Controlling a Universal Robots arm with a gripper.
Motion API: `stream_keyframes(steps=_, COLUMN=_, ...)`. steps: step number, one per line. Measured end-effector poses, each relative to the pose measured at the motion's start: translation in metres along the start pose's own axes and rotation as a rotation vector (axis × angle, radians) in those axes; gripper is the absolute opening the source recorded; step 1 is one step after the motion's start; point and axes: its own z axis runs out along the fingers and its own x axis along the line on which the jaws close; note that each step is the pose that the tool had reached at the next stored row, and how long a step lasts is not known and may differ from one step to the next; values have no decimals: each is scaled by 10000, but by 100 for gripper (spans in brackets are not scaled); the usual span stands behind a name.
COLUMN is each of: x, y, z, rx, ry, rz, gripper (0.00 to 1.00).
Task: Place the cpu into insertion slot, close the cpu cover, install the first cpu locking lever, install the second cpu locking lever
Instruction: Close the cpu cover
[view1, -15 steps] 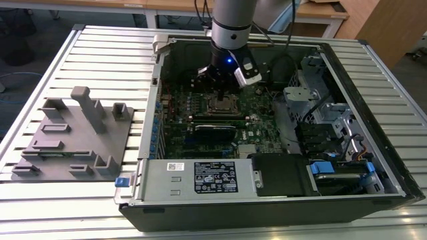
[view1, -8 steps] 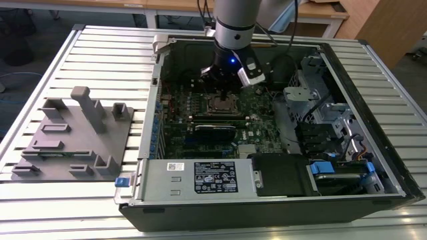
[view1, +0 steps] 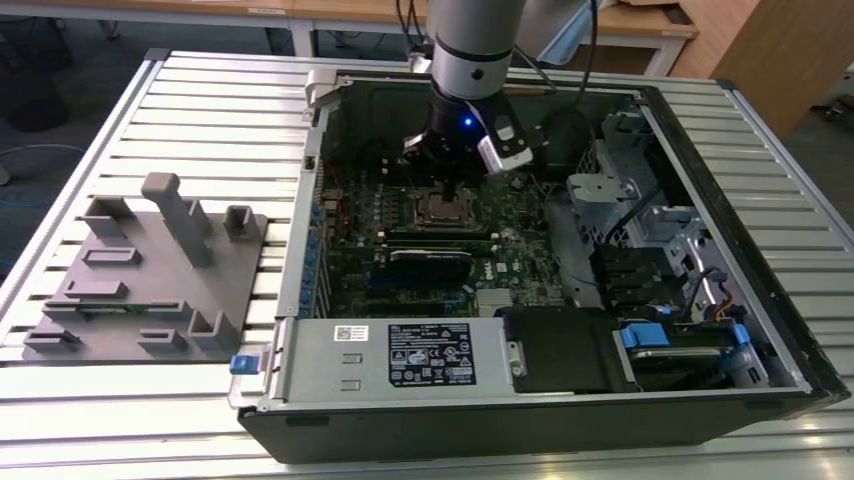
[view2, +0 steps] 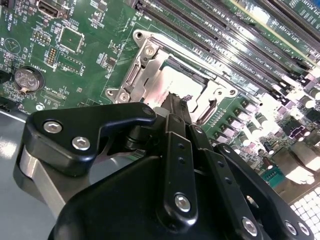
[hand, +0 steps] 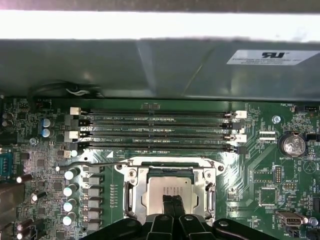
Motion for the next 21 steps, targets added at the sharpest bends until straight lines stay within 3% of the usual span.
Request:
stream_keyframes(steps=14, x=1, y=-53, z=-2, rx=0, ry=0, rz=1, gripper=10)
stream_keyframes(steps=21, x=1, y=-52, z=-52, rx=0, ry=0, rz=1, gripper=10)
